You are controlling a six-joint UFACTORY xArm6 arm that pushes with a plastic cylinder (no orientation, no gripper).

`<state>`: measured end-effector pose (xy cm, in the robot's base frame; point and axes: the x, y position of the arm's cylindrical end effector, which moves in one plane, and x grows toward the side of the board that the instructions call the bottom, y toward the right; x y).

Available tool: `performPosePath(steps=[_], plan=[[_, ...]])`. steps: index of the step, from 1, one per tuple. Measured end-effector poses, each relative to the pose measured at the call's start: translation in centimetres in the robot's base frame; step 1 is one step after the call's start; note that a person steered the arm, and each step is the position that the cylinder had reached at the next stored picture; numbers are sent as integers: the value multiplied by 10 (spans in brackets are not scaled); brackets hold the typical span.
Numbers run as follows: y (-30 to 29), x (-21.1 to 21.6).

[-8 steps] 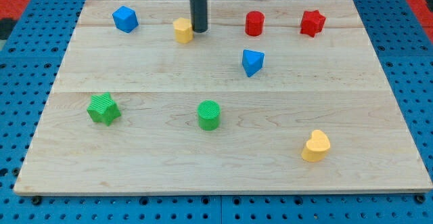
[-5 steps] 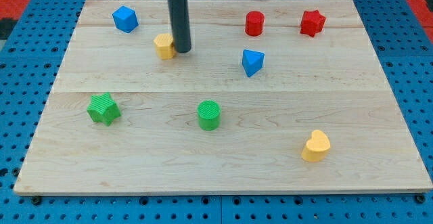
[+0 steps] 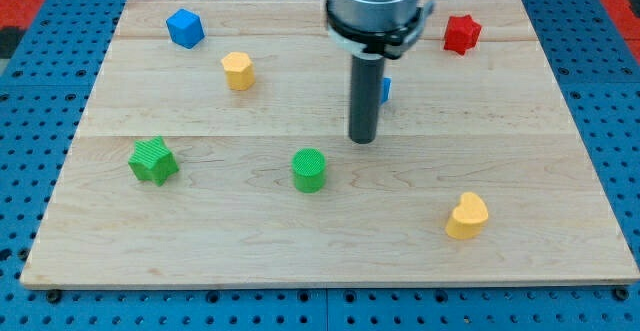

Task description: Move the blue triangle left to the red circle

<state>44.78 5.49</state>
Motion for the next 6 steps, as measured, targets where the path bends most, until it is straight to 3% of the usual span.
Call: performPosePath(steps=[6], plan=[[9, -15]])
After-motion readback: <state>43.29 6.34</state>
